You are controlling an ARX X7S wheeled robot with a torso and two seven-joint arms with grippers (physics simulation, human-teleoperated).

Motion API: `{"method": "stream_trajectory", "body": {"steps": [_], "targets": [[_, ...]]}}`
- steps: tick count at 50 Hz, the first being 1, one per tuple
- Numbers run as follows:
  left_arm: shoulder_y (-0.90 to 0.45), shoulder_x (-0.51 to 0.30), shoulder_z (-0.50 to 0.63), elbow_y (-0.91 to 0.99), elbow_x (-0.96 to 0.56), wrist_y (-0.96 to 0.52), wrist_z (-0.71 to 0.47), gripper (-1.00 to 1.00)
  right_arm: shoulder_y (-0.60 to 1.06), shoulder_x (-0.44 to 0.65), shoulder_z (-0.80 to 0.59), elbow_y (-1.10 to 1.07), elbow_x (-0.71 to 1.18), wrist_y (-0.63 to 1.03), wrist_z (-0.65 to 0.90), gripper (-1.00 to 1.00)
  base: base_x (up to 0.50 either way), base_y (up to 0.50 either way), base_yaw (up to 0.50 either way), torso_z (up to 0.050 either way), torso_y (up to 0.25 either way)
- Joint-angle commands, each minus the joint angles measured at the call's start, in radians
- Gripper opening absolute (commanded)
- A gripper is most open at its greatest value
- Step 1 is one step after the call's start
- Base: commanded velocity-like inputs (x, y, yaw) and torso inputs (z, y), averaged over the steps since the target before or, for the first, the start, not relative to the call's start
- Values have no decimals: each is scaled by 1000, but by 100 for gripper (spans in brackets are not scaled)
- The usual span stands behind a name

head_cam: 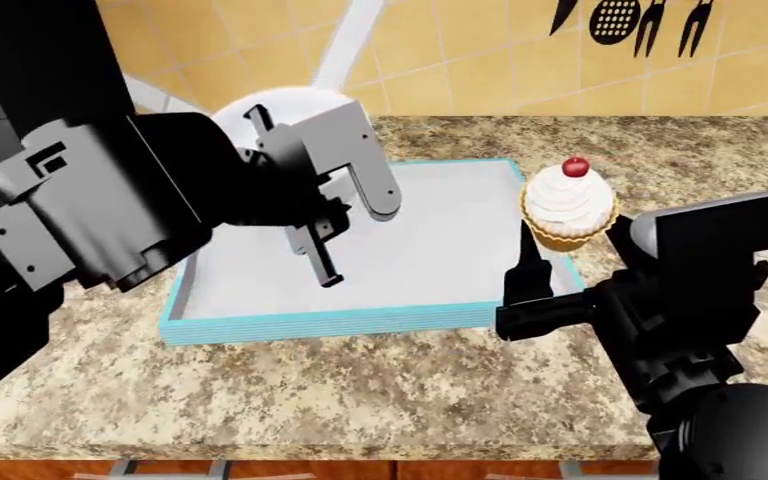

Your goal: Pick up the bowl with donut and place it on the tray. Pick up the cupcake and place it on the tray.

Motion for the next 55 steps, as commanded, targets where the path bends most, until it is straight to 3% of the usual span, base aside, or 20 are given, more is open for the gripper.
{"method": "stream_trajectory", "body": {"steps": [1,17,55], "targets": [[-1,25,16,-73,48,21,18,-100,-6,-3,0,10,-29,3,-18,-100,0,0,0,0,0],[0,2,48,6,33,-29,25,-100,-21,-7,-2,17,-47,-10,-29,-100,0,0,0,1,1],[37,2,92,-13,44,-27,37,-100,-23,-13,-7,33,-54,-11,-40,-100,0,0,0,0,1]]}}
